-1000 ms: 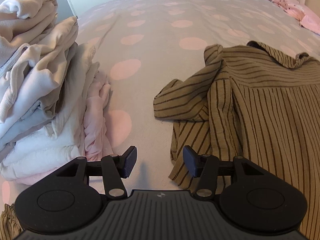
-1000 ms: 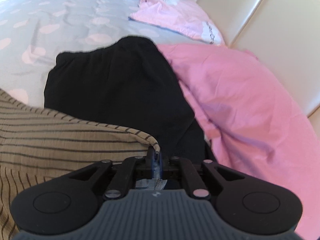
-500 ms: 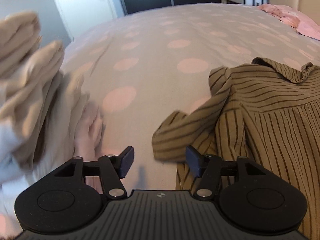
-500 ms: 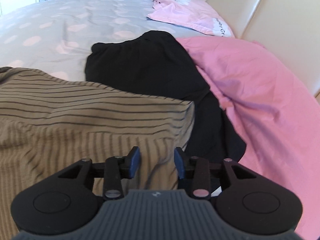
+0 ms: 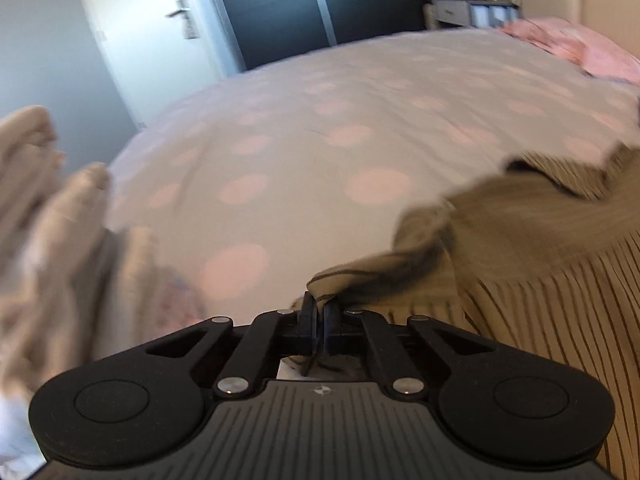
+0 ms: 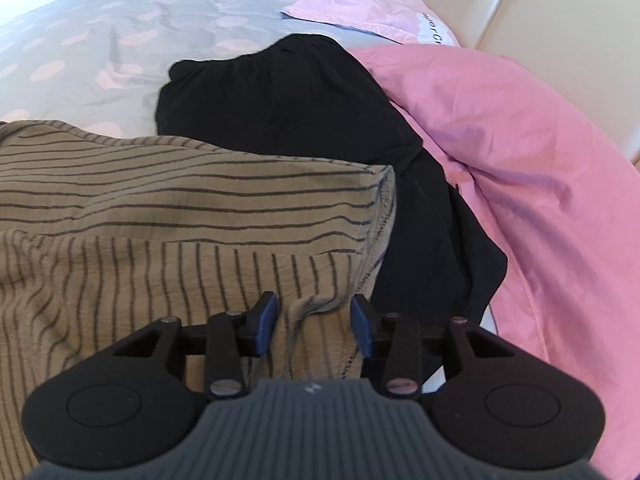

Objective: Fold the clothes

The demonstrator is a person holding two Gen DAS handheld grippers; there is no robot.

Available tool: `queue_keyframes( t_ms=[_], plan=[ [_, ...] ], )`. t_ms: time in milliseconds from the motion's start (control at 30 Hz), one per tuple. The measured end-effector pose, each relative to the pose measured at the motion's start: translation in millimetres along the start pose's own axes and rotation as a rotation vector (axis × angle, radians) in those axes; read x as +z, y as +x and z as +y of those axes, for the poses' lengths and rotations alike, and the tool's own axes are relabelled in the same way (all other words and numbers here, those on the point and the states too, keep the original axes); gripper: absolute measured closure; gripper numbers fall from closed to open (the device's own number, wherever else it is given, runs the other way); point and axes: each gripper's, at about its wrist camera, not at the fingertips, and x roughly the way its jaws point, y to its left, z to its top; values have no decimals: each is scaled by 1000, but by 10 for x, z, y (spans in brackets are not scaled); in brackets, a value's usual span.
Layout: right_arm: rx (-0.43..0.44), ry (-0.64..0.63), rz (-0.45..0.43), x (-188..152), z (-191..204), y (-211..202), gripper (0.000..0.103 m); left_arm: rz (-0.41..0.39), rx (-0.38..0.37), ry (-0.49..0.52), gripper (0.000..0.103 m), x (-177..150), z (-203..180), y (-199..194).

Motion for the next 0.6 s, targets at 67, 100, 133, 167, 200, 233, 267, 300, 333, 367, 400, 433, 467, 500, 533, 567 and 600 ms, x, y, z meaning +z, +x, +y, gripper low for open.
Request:
queue_keyframes(
  t_ms=[67,100,133,167,200,233,267,300,333,367,400,433,467,500,533,567,600],
  plan=[
    [-3,2,-2,-2,-10,21,58,-3,55,-8,102,117,105,21],
    [-4,0,-5,-3,-13,25,57,-1,81,-3,102,167,142,41],
    [-6,-3,-8,-6,-17,31,55,2,105,2,102,214,176,63],
    [-6,-5,-13,-11,-28,40,54,18,115,8,102,241,188,110],
    [-6,-6,-16,-16,-39,50,54,46,132,18,102,262,187,179],
    [-4,-4,-18,-20,-50,60,54,86,160,32,102,265,170,262],
    [-2,-2,-21,-22,-61,69,53,124,187,45,102,264,153,343],
    [-2,-2,-23,-21,-68,80,53,147,202,51,99,246,139,416],
    [-3,-4,-25,-18,-73,89,52,168,217,57,98,227,127,485],
    [-4,-6,-26,-16,-76,95,51,167,233,61,97,198,126,533],
    [-5,-8,-28,-13,-78,101,50,170,236,67,93,174,124,569],
    [-6,-9,-29,-11,-83,104,50,175,234,64,85,150,137,588],
    [-8,-8,-29,-6,-95,108,49,174,233,55,80,129,147,586],
    [-10,-7,-28,-1,-107,108,49,172,231,46,72,109,155,583],
    [-13,-5,-27,7,-119,99,49,164,227,45,66,98,157,566],
    [-14,-2,-25,16,-138,83,49,152,229,45,64,94,157,521],
    [-15,0,-24,25,-158,62,49,140,231,45,61,90,157,477]
  ],
)
